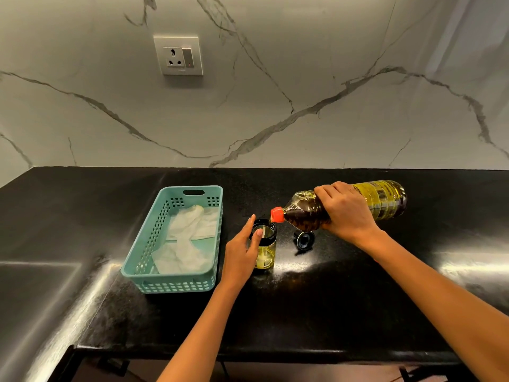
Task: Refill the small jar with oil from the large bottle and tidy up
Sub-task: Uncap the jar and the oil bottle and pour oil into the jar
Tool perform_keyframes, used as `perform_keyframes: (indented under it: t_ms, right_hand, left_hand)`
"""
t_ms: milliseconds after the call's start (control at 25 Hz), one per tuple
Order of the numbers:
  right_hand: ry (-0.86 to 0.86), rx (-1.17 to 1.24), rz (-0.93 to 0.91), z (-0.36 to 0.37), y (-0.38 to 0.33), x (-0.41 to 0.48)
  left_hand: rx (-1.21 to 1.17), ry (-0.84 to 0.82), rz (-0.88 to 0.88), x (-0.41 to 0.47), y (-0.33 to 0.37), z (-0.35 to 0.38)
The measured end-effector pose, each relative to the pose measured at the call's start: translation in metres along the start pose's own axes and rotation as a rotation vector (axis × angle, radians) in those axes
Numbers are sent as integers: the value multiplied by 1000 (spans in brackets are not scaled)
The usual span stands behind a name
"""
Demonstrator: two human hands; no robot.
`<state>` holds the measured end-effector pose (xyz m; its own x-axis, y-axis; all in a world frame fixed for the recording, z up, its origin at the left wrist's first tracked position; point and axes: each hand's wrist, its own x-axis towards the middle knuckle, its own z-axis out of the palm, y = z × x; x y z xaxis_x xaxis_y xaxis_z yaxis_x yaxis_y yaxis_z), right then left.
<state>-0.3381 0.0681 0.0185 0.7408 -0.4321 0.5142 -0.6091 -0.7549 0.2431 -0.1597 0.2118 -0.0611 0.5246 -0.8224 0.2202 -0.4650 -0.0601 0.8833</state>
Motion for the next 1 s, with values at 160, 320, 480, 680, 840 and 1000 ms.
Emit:
perform_keyframes:
  t_ms: [160,320,480,680,840,1000]
  right_hand:
    - [0,-6,4,2,-1,-1]
    - [-6,-12,9,5,-2,0]
    - [1,-25,21,5,-2,-1]
    - [17,-37,23,5,-5,-5]
    - [19,-45,39,5,-7,-9]
    - [31,-64,53,3,-8,-11]
  left_hand:
    - [3,-63,2,2,-3,-3]
    - [-11,-82,-11,8,-4,-7]
    - [-87,-79,-65,10,-7,-9]
    - [-268,-83,-152,13,-10,-7]
    - [-355,-85,-164,12,-9,-5]
    - [-372,-77,-179,14,-12,-3]
